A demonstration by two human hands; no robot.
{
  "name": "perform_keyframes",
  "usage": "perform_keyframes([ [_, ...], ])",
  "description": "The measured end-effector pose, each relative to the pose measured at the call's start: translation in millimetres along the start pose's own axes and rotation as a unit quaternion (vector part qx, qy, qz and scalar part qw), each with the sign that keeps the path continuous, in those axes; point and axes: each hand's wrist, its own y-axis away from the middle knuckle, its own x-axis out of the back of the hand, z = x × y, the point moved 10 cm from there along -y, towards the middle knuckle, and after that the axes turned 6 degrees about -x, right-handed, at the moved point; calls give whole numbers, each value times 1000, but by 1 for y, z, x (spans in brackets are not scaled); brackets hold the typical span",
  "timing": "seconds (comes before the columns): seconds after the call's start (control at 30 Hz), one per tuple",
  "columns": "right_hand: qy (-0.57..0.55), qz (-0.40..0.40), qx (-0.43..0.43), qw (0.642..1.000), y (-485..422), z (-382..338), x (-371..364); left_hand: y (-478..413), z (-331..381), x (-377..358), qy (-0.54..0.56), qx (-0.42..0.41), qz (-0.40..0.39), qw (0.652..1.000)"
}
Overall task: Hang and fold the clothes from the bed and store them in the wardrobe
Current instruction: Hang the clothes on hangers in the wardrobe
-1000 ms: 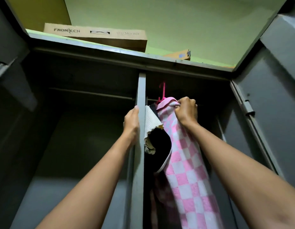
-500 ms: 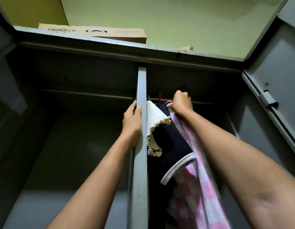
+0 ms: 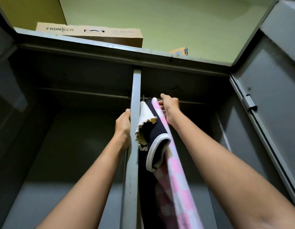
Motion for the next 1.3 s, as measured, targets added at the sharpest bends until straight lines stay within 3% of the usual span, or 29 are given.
perform_keyframes([
  [0.1, -97, -80, -71, 990, 14, 28, -14, 14, -8, 0, 71, 57, 8, 996],
  [0.27, -101, -153, -69, 981, 52, 44, -29, 43, -5, -5, 98, 99, 15, 990],
  [0.4, -68, -152, -150, 975, 89, 77, -17, 72, -9, -1, 96, 132, 47, 985],
  [0.7, 7, -156, -226, 961, 173, 124, 25, 151, -18, 15, 17, 184, 71, 980],
  [0.87, 66, -108, -259, 958, 233, 133, 66, 194, -18, 21, 28, 184, 70, 980],
  [1.03, 89, -45, -296, 950, 293, 126, 100, 255, -24, 10, 47, 237, 16, 970],
  [1.3, 92, 77, -311, 943, 438, 83, 163, 400, 17, -24, 138, 341, -68, 928],
])
